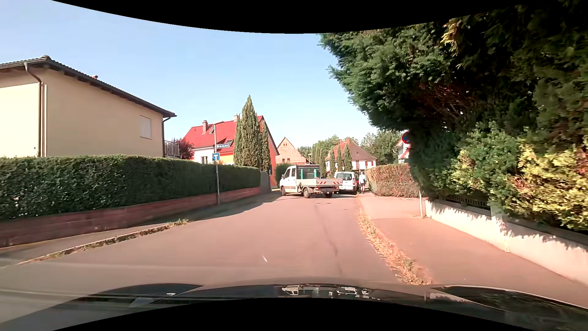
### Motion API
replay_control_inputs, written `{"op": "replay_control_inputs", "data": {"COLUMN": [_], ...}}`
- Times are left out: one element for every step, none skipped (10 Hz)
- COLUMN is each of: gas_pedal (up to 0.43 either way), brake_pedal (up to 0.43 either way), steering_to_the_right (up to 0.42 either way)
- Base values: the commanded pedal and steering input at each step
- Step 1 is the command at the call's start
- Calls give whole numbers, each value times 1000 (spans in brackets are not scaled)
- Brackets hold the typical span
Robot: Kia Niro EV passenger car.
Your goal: Follow the waypoints while adhering to traffic rules and regulations
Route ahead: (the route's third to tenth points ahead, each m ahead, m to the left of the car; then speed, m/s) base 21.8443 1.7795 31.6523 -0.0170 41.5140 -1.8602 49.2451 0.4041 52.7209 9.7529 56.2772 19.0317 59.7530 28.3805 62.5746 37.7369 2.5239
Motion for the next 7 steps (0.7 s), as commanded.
{"op": "replay_control_inputs", "data": {"gas_pedal": [0, 0, 0, 0, 0, 0, 0], "brake_pedal": [177, 177, 177, 177, 177, 177, 177], "steering_to_the_right": [40, 39, 37, 37, 36, 36, 37]}}
